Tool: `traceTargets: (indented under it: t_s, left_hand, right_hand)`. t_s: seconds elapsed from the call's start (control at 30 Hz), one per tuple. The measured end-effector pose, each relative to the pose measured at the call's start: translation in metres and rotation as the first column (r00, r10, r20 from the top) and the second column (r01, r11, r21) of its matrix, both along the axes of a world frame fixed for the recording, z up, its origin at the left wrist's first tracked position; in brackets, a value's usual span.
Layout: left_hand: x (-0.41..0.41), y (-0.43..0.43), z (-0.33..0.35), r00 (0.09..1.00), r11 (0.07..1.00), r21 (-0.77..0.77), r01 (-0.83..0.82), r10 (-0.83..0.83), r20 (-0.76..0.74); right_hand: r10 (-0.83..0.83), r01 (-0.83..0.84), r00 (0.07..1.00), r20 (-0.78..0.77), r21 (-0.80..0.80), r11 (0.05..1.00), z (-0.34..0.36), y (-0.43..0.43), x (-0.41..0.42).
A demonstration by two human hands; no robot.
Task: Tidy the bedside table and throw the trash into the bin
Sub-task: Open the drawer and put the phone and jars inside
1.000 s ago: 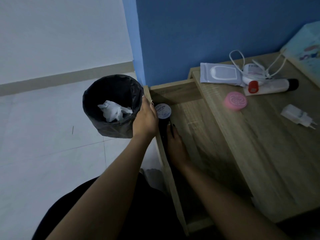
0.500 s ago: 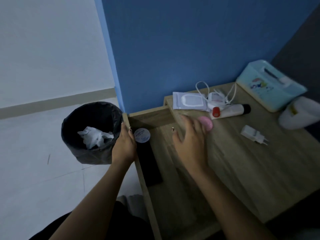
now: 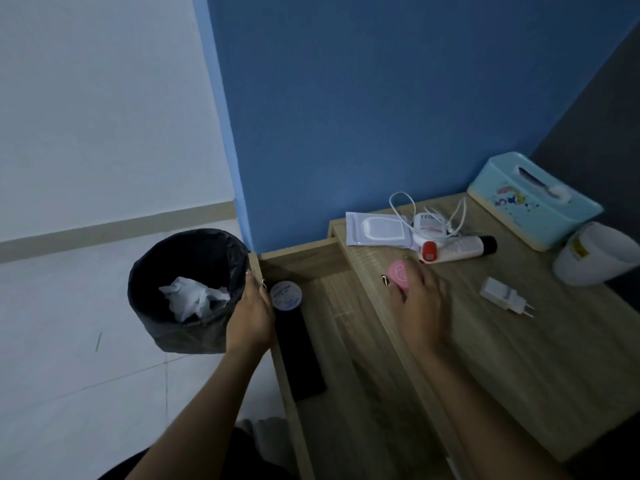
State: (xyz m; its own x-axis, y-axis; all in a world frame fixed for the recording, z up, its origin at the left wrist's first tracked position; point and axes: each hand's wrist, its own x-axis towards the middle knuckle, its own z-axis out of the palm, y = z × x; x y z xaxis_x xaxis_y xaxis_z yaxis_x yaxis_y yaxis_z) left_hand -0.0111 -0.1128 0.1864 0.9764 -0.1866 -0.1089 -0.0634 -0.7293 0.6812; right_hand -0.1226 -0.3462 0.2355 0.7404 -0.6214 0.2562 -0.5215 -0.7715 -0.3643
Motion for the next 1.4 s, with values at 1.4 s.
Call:
traceTargets:
  t_s: [1.4]
  left_hand:
    - [-0.003,-0.002,-0.01,0.996,0.999,-0.02,-0.029,0.031,0.084]
  right_hand:
    - [0.396,-0.327,0.903,-0.169,0.328,0.886,-0.134,0.091,0.091]
